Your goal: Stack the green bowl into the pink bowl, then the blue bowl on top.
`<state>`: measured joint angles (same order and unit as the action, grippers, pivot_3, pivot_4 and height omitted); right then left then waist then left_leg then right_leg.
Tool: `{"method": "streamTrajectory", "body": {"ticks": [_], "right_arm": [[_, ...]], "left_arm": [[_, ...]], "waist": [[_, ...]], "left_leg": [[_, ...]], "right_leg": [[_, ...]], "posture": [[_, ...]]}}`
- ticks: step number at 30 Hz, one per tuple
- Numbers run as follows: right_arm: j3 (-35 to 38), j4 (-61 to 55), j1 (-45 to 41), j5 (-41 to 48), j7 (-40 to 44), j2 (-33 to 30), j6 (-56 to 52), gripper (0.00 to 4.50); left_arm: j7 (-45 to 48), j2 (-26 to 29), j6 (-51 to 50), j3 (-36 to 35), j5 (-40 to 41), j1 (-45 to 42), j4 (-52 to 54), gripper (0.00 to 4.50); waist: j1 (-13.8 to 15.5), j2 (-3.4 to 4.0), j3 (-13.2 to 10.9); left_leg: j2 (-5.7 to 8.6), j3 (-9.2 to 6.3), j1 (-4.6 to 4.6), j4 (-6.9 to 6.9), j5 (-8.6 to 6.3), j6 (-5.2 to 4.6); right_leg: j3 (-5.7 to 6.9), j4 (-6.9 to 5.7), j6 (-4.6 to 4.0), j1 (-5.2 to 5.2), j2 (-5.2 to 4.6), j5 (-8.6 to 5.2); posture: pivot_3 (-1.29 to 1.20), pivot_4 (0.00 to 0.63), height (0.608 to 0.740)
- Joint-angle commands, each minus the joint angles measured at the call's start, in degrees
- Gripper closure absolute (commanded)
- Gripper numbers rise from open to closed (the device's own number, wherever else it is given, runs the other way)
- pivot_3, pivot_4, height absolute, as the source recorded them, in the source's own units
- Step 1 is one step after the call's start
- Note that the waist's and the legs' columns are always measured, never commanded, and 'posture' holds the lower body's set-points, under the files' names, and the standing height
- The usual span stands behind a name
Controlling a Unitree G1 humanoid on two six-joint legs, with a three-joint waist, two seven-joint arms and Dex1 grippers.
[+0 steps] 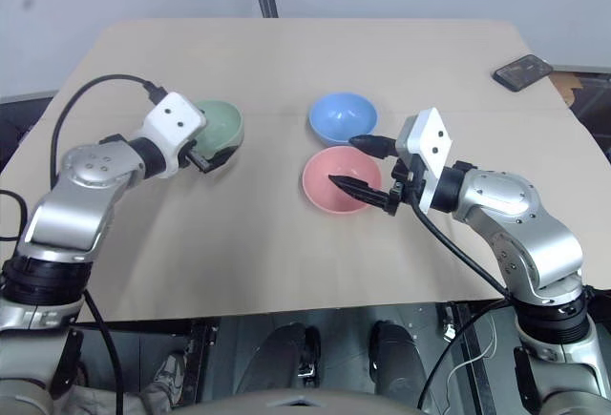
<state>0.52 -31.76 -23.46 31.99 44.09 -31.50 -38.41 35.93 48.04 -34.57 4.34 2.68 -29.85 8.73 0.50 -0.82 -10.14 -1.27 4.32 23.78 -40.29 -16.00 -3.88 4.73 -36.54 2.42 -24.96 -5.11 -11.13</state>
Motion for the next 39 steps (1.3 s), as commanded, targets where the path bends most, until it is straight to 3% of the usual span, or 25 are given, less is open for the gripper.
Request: {"method": "streamTrajectory", "body": {"ticks": [1, 2, 5, 12, 13, 19, 23, 27, 34, 39], "right_arm": [[1.5, -2.6, 0.8, 0.1, -1.8, -0.5, 1.4, 1.17], [1.6, -2.9, 0.9, 0.1, -2.2, -0.5, 1.3, 1.17], [2.9, -3.9, 2.0, 0.5, -3.5, -1.2, 1.1, 1.10], [5.2, -4.1, 4.0, 0.6, -4.2, -3.4, 1.5, 1.10], [5.3, -3.9, 4.1, 0.6, -4.3, -3.6, 1.7, 1.10], [7.0, -2.9, 5.7, 0.4, -4.8, -5.0, 2.5, 1.10], [9.5, -1.8, 9.2, -2.7, -5.3, -7.0, 4.8, 1.10], [12.7, -1.3, 11.1, -4.4, -7.8, -7.6, 5.5, 1.10], [18.1, -5.4, 17.9, -3.5, -8.9, -8.7, 4.8, 1.10], [20.7, -8.0, 20.3, -0.2, -8.7, -8.9, 3.9, 1.10]], "left_arm": [[1.5, 0.1, -5.4, 6.0, -4.6, -4.6, -3.8, 0.00], [1.6, -0.3, -5.4, 7.4, -5.7, -5.5, -5.5, 0.00], [0.8, -2.6, -5.2, 10.7, -8.6, -7.9, -9.4, 0.90], [3.6, -3.0, -5.2, 10.3, -8.5, -8.8, -8.3, 4.25], [4.1, -2.9, -5.1, 10.1, -8.3, -8.9, -8.1, 4.47], [15.0, -3.9, -1.1, 4.4, 3.6, -8.8, 1.9, 4.47], [24.5, -5.5, 6.8, 5.1, 11.9, -9.2, 12.2, 4.47], [29.5, -6.5, 13.1, 9.2, 11.2, -10.2, 11.7, 4.47], [36.8, -11.5, 25.3, 16.5, 7.6, -14.0, 0.6, 4.47], [38.1, -13.5, 29.4, 16.6, 6.0, -15.8, -4.5, 2.45]], "waist": [[0.3, 0.00, 0.0], [0.3, 0.00, 0.0], [0.3, -0.04, 0.0], [0.3, -0.06, 0.0], [0.3, -0.06, 0.0], [0.5, -0.14, -0.1], [0.6, -0.13, -0.1], [0.4, -0.11, -0.1], [0.7, -0.08, 0.0], [0.5, -0.08, 0.0]], "left_leg": [[0.02, 0.01, 0.01, 0.00, 0.00, 0.00], [0.02, 0.01, 0.00, 0.00, 0.01, 0.01], [0.02, 0.04, 0.00, -0.01, 0.00, 0.01], [-0.04, 0.00, 0.05, -0.01, 0.00, 0.00], [-0.04, 0.00, 0.05, -0.01, 0.00, 0.00], [-0.10, -0.03, 0.10, -0.04, 0.00, 0.00], [-0.05, -0.02, 0.11, -0.04, 0.00, -0.01], [-0.01, 0.01, 0.00, -0.06, 0.00, -0.01], [0.03, 0.03, -0.04, -0.08, 0.03, 0.03], [0.02, 0.05, 0.00, -0.12, 0.00, -0.03]], "right_leg": [[0.01, -0.03, 0.00, -0.02, 0.01, 0.00], [0.01, -0.04, 0.01, -0.02, 0.02, -0.01], [-0.03, -0.05, 0.02, -0.02, 0.01, -0.01], [-0.04, -0.06, 0.01, -0.05, -0.01, -0.01], [-0.04, -0.06, 0.01, -0.05, -0.01, -0.01], [-0.02, -0.09, 0.01, -0.09, -0.04, -0.01], [-0.04, -0.05, 0.01, -0.07, -0.12, -0.01], [-0.06, -0.10, 0.01, -0.01, -0.13, -0.01], [-0.12, -0.17, 0.01, 0.00, 0.01, -0.02], [-0.15, -0.12, 0.02, -0.01, 0.01, -0.01]], "posture": [[0.00, 0.150, 0.740], [0.00, 0.150, 0.740], [0.00, 0.150, 0.740], [0.00, 0.150, 0.740], [0.00, 0.150, 0.740], [0.00, 0.150, 0.740], [0.00, 0.150, 0.740], [0.00, 0.150, 0.740], [0.00, 0.150, 0.740], [0.00, 0.150, 0.740]]}}
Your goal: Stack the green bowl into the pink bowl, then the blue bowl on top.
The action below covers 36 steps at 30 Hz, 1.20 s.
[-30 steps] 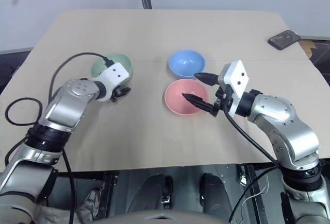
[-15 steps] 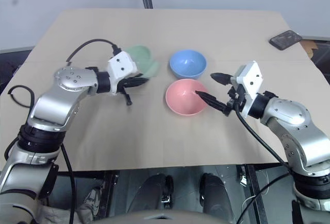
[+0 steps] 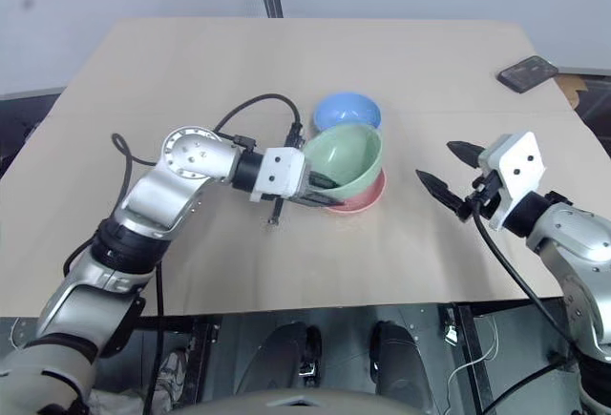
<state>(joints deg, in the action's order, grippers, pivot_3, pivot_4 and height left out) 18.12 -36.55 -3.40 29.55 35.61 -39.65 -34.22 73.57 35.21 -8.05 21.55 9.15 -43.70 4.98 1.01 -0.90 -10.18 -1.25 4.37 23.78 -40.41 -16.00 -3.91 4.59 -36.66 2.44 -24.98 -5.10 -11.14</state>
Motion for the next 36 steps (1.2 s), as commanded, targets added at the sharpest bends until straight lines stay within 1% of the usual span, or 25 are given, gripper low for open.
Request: {"method": "streamTrajectory", "body": {"ticks": [1, 3, 6, 10, 11, 13, 15, 17, 19, 21, 25, 28, 31, 35, 36], "right_arm": [[3.1, -3.3, 0.2, 2.7, -0.1, -0.8, -0.3, 1.10], [2.6, -3.0, -0.3, 3.2, 0.0, -0.9, -0.2, 1.10], [-0.4, -0.3, -3.8, 2.8, 1.1, -1.3, 0.7, 1.10], [-6.3, 6.0, -9.7, -0.3, 4.7, -2.1, 4.0, 1.10], [-8.9, 9.2, -12.4, -2.3, 5.6, -2.2, 5.3, 1.10], [-14.3, 16.4, -17.7, -8.0, 7.6, -2.3, 10.4, 1.10], [-20.6, 26.0, -23.7, -14.3, 11.6, -2.0, 18.5, 1.10], [-25.7, 38.1, -31.2, -20.2, 13.7, 0.0, 26.8, 1.10], [-29.0, 49.7, -38.0, -24.8, 14.9, 2.3, 34.8, 1.10], [-32.0, 60.6, -43.9, -28.9, 16.3, 4.2, 43.3, 1.10], [-36.1, 78.9, -53.7, -35.2, 18.0, 7.7, 57.7, 1.10], [-38.0, 88.4, -58.4, -38.5, 18.7, 9.5, 65.4, 1.10], [-39.4, 94.4, -61.4, -41.4, 18.4, 11.2, 69.9, 1.10], [-42.1, 101.3, -64.6, -47.8, 13.2, 12.6, 73.5, 1.10], [-42.3, 102.6, -65.2, -48.8, 12.0, 12.9, 73.9, 1.35]], "left_arm": [[0.2, -1.0, 2.9, -1.0, -0.4, -2.0, -0.9, 1.89], [-0.7, -1.2, 2.3, -2.1, 0.0, -1.7, -0.3, 0.91], [-3.7, 0.1, -2.8, -6.6, 2.6, 0.8, 3.6, 0.91], [-7.6, 2.9, -9.7, -13.6, 6.4, 5.6, 8.7, 0.91], [-8.8, 1.5, -11.6, -17.9, 11.9, 8.0, 10.3, 0.91], [-9.2, 1.1, -12.1, -24.4, 18.5, 12.4, 12.8, 0.91], [-13.6, 1.8, -14.9, -30.8, 20.8, 16.7, 15.4, 0.91], [-13.1, 4.7, -19.0, -36.1, 25.8, 21.6, 17.3, 0.91], [-12.0, 6.7, -23.3, -40.6, 32.2, 25.5, 18.2, 0.91], [-11.0, 7.7, -23.5, -44.3, 34.7, 29.7, 18.4, 0.91], [-10.2, 9.1, -22.1, -49.2, 35.5, 37.3, 19.4, 0.91], [-9.5, 10.0, -22.6, -52.5, 37.6, 42.1, 20.3, 0.91], [-9.3, 10.5, -22.8, -55.0, 39.2, 45.7, 20.9, 0.91], [-10.0, 10.3, -22.7, -57.0, 40.9, 48.9, 22.3, 0.91], [-10.3, 10.3, -22.6, -57.1, 41.2, 49.2, 22.6, 0.88]], "waist": [[-0.1, 0.00, 0.0], [-0.2, 0.00, 0.0], [-0.5, 0.01, 0.0], [-0.7, 0.01, 0.0], [-0.6, 0.02, 0.0], [-0.8, 0.02, 0.0], [-1.2, 0.00, 0.0], [-1.7, -0.01, 0.0], [-1.8, 0.00, 0.0], [-2.0, 0.05, -0.1], [-1.8, 0.09, -0.1], [-1.8, 0.10, -0.1], [-2.0, 0.10, -0.1], [-2.4, 0.14, -0.1], [-2.4, 0.15, -0.1]], "left_leg": [[0.00, 0.00, -0.01, 0.00, 0.00, 0.00], [-0.03, 0.02, -0.04, 0.00, 0.00, -0.01], [-0.06, 0.03, -0.05, 0.00, 0.00, -0.01], [-0.15, 0.02, -0.06, 0.00, 0.00, 0.00], [-0.15, 0.03, -0.06, 0.01, 0.00, 0.00], [-0.17, 0.12, -0.08, 0.00, 0.00, 0.00], [-0.15, 0.08, -0.06, -0.01, 0.00, 0.00], [-0.14, 0.10, -0.09, -0.01, 0.01, 0.01], [-0.16, 0.08, -0.09, 0.00, 0.02, 0.03], [-0.17, 0.08, -0.06, 0.01, 0.03, 0.04], [-0.15, 0.10, -0.02, 0.02, 0.02, 0.04], [-0.14, 0.07, 0.01, 0.05, 0.03, 0.05], [-0.15, 0.08, -0.01, 0.05, 0.03, 0.07], [-0.16, 0.12, -0.07, 0.06, 0.05, 0.12], [-0.16, 0.10, -0.06, 0.08, 0.07, 0.15]], "right_leg": [[0.00, 0.00, 0.00, 0.00, 0.00, 0.00], [-0.03, -0.01, 0.00, 0.00, 0.01, 0.00], [-0.06, -0.03, 0.00, -0.01, 0.01, 0.00], [-0.09, -0.05, 0.00, -0.02, 0.02, 0.00], [-0.09, -0.05, 0.00, -0.03, 0.02, 0.00], [-0.17, -0.04, 0.00, -0.05, 0.00, 0.00], [-0.13, -0.03, 0.00, -0.04, -0.04, 0.00], [-0.17, -0.05, 0.00, -0.04, -0.03, 0.00], [-0.11, -0.07, -0.01, -0.06, 0.00, 0.00], [-0.10, -0.06, -0.01, -0.06, -0.01, 0.00], [-0.11, 0.00, -0.03, -0.11, -0.04, 0.01], [-0.06, 0.02, -0.04, -0.11, -0.06, 0.01], [-0.06, 0.01, -0.05, -0.09, -0.08, 0.01], [-0.11, -0.07, -0.06, -0.11, -0.08, 0.01], [-0.10, -0.07, -0.07, -0.11, -0.08, 0.01]], "posture": [[0.00, 0.150, 0.740], [0.00, 0.150, 0.740], [0.00, 0.150, 0.740], [0.00, 0.150, 0.740], [0.00, 0.150, 0.740], [0.00, 0.150, 0.740], [0.00, 0.150, 0.740], [0.00, 0.150, 0.740], [0.00, 0.150, 0.740], [0.00, 0.150, 0.740], [0.00, 0.150, 0.740], [0.00, 0.150, 0.740], [0.00, 0.150, 0.740], [0.00, 0.150, 0.740], [0.00, 0.150, 0.740]]}}
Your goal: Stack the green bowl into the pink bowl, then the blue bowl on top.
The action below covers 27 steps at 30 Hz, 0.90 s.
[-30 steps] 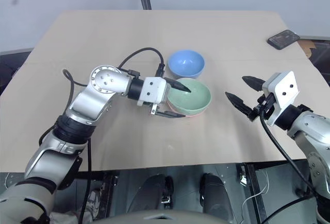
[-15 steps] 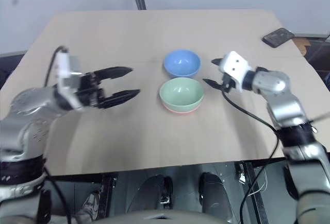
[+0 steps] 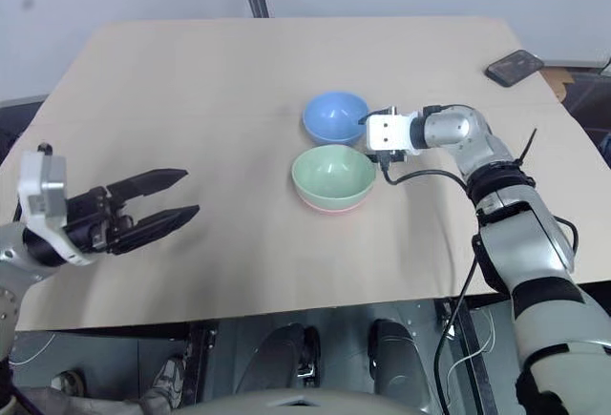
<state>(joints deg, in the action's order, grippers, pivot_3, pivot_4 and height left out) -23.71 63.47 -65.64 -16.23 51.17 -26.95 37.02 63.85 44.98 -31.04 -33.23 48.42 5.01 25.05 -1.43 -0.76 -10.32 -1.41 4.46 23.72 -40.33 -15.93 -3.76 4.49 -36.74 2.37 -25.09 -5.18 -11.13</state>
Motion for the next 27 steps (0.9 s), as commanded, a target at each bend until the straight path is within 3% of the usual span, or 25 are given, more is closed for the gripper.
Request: {"method": "streamTrajectory", "body": {"ticks": [1, 8, 13, 18, 22, 23, 24, 27], "right_arm": [[-0.8, 3.6, -3.6, -4.1, -5.0, 0.5, 3.1, 1.65], [-2.7, 7.1, -6.8, -10.8, -13.4, 1.3, 5.7, 4.46], [-1.6, 6.0, -8.1, -10.9, -13.4, -0.6, 9.4, 4.46], [5.2, -1.0, -6.4, 1.7, 1.6, -3.2, 10.1, 4.46], [6.5, -6.1, -3.8, 5.5, 8.6, -3.9, 5.7, 4.46], [6.6, -6.7, -3.4, 5.6, 8.9, -3.7, 5.1, 3.97], [6.5, -7.0, -3.1, 5.3, 8.3, -3.4, 4.7, 3.79], [6.0, -6.3, -3.2, 1.9, 2.2, -2.3, 5.2, 2.43]], "left_arm": [[-0.9, 0.5, 0.6, -2.3, 2.1, 0.8, 2.7, 0.87], [-2.7, 0.1, 1.3, -2.0, 2.8, 1.8, 4.1, 0.87], [-3.4, -0.4, 2.2, -1.1, 2.5, 1.9, 4.3, 0.87], [-3.7, -1.3, 3.8, 1.4, 1.4, 0.5, 2.7, 0.87], [-3.7, -2.3, 5.5, 4.6, -0.4, -1.8, 0.5, 0.87], [-3.6, -2.4, 5.8, 5.4, -0.7, -2.4, 0.0, 0.87], [-3.6, -2.5, 6.0, 6.0, -0.9, -3.1, -0.5, 0.87], [-3.4, -2.2, 6.5, 6.6, -1.2, -4.2, -1.7, 0.87]], "waist": [[0.0, 0.01, 0.0], [-0.9, 0.03, 0.0], [-0.9, 0.05, 0.0], [-0.8, 0.10, -0.1], [-0.8, 0.13, 0.0], [-0.8, 0.13, 0.0], [-0.8, 0.13, 0.0], [-0.9, 0.15, -0.1]], "left_leg": [[0.00, -0.02, 0.00, 0.00, 0.01, 0.01], [0.00, -0.01, 0.00, 0.02, 0.01, 0.03], [0.00, -0.01, 0.00, 0.03, 0.02, 0.04], [0.01, 0.00, 0.01, 0.03, 0.02, 0.04], [-0.02, -0.02, -0.04, 0.04, 0.02, 0.04], [-0.02, -0.01, -0.07, 0.04, 0.02, 0.04], [-0.02, 0.00, -0.08, 0.04, 0.02, 0.04], [-0.02, 0.04, -0.05, 0.04, 0.02, 0.04]], "right_leg": [[0.02, 0.00, -0.01, 0.00, 0.00, 0.00], [0.00, -0.02, -0.02, 0.00, 0.00, 0.00], [-0.01, -0.02, -0.02, -0.01, 0.00, 0.00], [-0.01, 0.01, -0.01, -0.01, -0.02, 0.01], [0.02, -0.01, -0.01, 0.03, 0.00, 0.01], [0.02, -0.01, -0.02, 0.05, 0.00, 0.01], [0.01, -0.02, -0.02, 0.06, 0.00, 0.01], [-0.02, -0.03, -0.02, 0.01, -0.01, 0.02]], "posture": [[0.00, 0.150, 0.740], [0.00, 0.150, 0.740], [0.00, 0.150, 0.740], [0.00, 0.150, 0.740], [0.00, 0.150, 0.740], [0.00, 0.150, 0.740], [0.00, 0.150, 0.740], [0.00, 0.150, 0.740]]}}
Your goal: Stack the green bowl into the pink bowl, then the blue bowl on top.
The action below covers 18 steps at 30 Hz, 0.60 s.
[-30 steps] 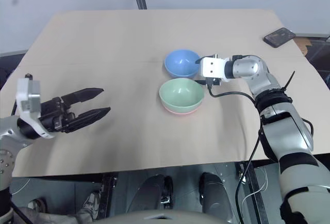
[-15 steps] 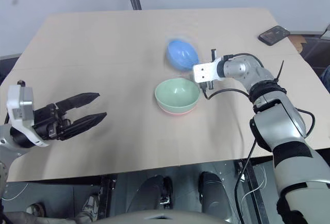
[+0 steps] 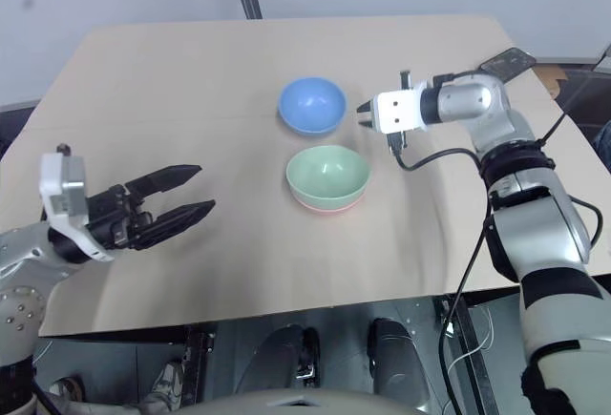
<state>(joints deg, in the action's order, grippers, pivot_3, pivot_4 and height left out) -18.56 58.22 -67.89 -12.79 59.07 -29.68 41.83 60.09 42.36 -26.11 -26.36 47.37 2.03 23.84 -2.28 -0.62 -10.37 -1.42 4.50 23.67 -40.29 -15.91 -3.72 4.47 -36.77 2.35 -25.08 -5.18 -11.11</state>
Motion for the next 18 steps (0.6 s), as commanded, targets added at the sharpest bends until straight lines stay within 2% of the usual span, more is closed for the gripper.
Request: {"method": "streamTrajectory", "body": {"ticks": [1, 3, 13, 18], "right_arm": [[0.4, -0.2, -1.2, -3.3, -8.6, 1.0, 0.7, 2.00], [-0.9, 2.1, -1.8, -6.4, -14.1, 2.6, 0.8, 1.11], [-11.5, 12.6, -6.5, -23.9, -39.9, 9.3, -0.2, 1.11], [-13.2, 15.6, -7.9, -26.6, -45.2, 12.3, -2.5, 1.11]], "left_arm": [[0.4, 0.5, 1.8, -0.2, -0.2, -1.5, -0.7, 0.87], [0.2, 0.5, 1.9, -0.2, -0.3, -1.8, -0.9, 0.87], [-1.7, 0.5, 1.3, -3.6, 0.9, 2.5, 2.6, 0.87], [-3.5, 0.0, 1.1, -4.8, 1.7, 4.8, 5.0, 0.87]], "waist": [[-0.1, 0.01, 0.0], [-0.1, 0.01, 0.0], [-0.2, 0.01, 0.0], [-0.1, 0.01, 0.0]], "left_leg": [[0.00, 0.02, 0.04, 0.00, 0.00, 0.00], [0.00, 0.05, 0.05, 0.02, 0.00, 0.00], [0.00, 0.17, 0.07, 0.09, 0.00, 0.01], [0.01, 0.17, 0.08, 0.11, 0.01, 0.02]], "right_leg": [[-0.03, -0.02, 0.00, -0.05, 0.00, 0.00], [-0.06, -0.04, 0.00, -0.11, 0.00, 0.00], [-0.19, -0.07, -0.01, -0.24, 0.01, 0.00], [-0.21, -0.06, -0.01, -0.24, -0.01, -0.01]], "posture": [[0.00, 0.150, 0.740], [0.00, 0.150, 0.740], [0.00, 0.150, 0.740], [0.00, 0.150, 0.740]]}}
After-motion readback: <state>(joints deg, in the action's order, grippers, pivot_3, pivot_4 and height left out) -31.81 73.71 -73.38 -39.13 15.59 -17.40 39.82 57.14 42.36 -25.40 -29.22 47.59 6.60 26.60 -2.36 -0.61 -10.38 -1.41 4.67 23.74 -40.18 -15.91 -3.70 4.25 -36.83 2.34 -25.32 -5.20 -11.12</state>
